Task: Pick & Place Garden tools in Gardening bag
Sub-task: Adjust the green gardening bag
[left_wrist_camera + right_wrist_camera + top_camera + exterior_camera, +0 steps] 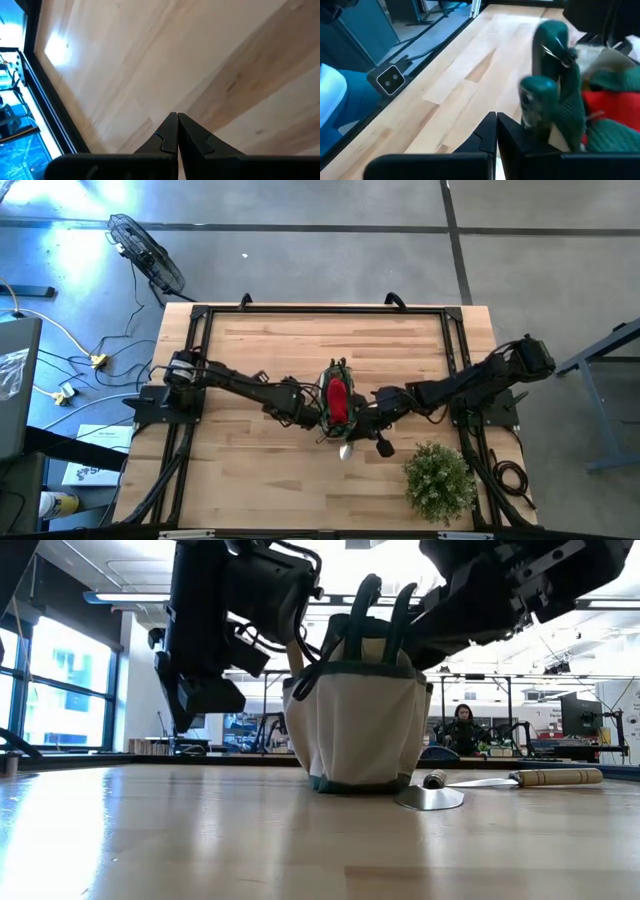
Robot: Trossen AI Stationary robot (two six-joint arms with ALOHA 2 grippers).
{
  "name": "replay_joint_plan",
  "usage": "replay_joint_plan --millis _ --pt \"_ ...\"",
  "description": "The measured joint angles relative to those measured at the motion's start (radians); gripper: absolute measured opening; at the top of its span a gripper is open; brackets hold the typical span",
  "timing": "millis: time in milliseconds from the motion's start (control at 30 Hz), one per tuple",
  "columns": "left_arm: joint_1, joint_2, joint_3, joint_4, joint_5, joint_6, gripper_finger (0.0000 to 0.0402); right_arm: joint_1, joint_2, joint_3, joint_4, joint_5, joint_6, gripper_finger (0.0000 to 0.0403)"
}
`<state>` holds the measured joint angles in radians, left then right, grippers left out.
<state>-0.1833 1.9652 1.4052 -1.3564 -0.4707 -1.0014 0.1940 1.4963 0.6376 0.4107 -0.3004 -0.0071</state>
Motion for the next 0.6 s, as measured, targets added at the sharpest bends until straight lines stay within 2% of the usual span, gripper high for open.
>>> replay_joint_plan --millis 300,600 --pt "-0.078 0.0 0.0 -0.036 0.08 -0.081 0.0 0.031 -0.031 0.057 -0.198 0.156 -0.035 0.0003" --pt "-0.162 0.0 0.0 -0.035 0.102 -0.195 0.0 0.114 -0.217 0.069 -0.345 0.359 -0.158 0.0003"
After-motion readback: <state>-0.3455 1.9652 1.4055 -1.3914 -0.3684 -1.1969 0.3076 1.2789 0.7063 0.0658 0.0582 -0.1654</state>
